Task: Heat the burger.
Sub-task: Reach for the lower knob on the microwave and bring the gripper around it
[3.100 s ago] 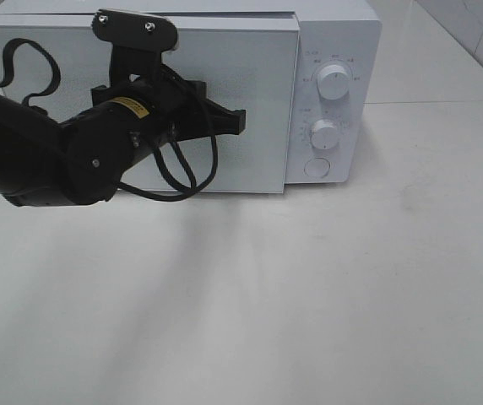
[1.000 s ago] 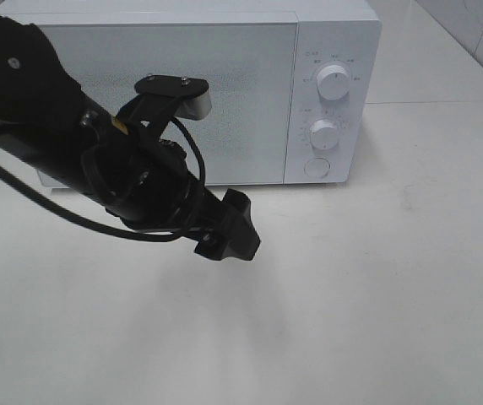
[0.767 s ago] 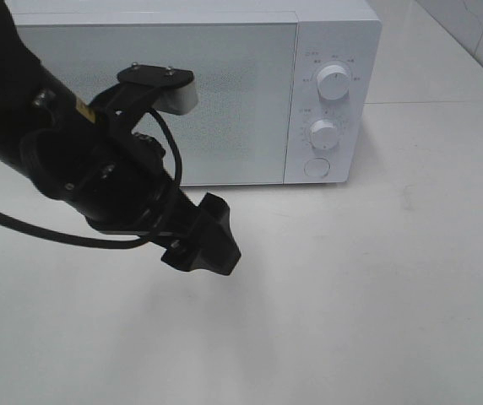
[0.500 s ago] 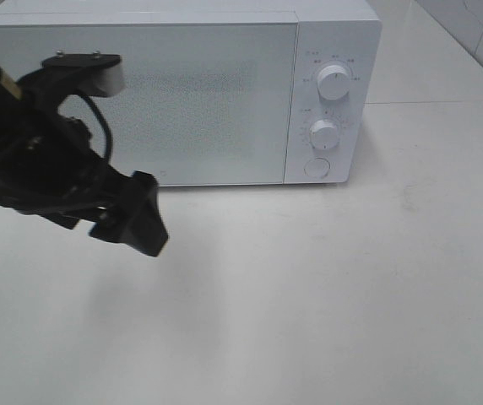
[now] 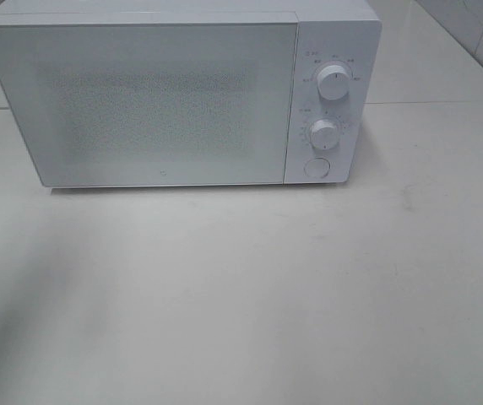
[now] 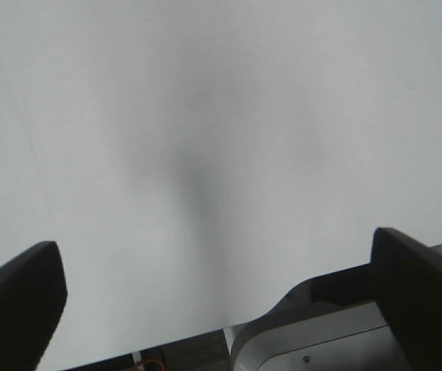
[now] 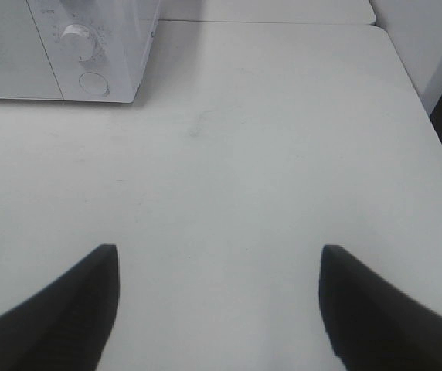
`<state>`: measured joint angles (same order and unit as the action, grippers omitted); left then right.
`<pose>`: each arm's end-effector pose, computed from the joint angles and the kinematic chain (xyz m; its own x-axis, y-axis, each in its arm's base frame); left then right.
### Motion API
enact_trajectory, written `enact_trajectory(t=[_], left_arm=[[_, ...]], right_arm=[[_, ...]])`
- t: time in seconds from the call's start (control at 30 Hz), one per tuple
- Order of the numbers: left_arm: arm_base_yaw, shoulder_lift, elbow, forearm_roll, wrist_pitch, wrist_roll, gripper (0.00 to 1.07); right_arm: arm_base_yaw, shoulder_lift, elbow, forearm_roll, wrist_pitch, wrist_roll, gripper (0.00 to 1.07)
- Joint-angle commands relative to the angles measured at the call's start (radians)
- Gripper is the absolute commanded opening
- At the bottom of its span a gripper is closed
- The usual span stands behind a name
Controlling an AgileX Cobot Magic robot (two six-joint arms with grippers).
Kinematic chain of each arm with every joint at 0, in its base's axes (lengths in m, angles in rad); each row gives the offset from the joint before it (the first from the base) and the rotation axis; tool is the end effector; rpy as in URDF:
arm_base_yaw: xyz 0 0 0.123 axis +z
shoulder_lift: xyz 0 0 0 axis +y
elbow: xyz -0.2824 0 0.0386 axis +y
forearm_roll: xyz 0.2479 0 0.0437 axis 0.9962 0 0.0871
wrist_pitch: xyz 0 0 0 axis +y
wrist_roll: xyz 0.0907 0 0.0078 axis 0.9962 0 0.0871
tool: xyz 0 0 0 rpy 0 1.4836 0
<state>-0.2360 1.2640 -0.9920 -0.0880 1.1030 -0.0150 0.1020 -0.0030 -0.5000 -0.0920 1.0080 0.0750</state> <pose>0.2194 -0.0601 0.2922 -0.9457 0.1713 -0.2762 0.2030 0.9750 -0.0905 -0.0027 -0.0074 0.2818 -0.4026 -0.0153 -0.9153 -0.0204 0.9998 -0.0078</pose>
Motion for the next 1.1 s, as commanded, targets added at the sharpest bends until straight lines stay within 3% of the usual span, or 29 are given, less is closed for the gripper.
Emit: enact_trajectory(t=[0.03,0.17,0.57,0.67,1.1], left_arm=[[0.065,-0.071,0.000,0.036,0.078,-0.020,1.00],[0.088,-0.130,0.014,0.056,0.100,-0.033,1.00],[0.099,-0.437,0.341,0.142,0.072,-0.099,1.00],[0.099,-0.509,0.378,0.150,0.069,-0.119,1.00],[0.099,-0.858,0.472,0.129,-0.032,-0.108,1.00]], right_arm=[[-0.008,-0.030,0.002,0.002,-0.011,-0.010,0.71],[-0.008,-0.030,0.002,0.002,-0.011,-0.010,0.71],[-0.008,-0.030,0.002,0.002,-0.011,-0.010,0.71],[-0.008,-0.030,0.002,0.002,-0.011,-0.010,0.71],[-0.008,-0.030,0.002,0.002,-0.011,-0.010,0.71]])
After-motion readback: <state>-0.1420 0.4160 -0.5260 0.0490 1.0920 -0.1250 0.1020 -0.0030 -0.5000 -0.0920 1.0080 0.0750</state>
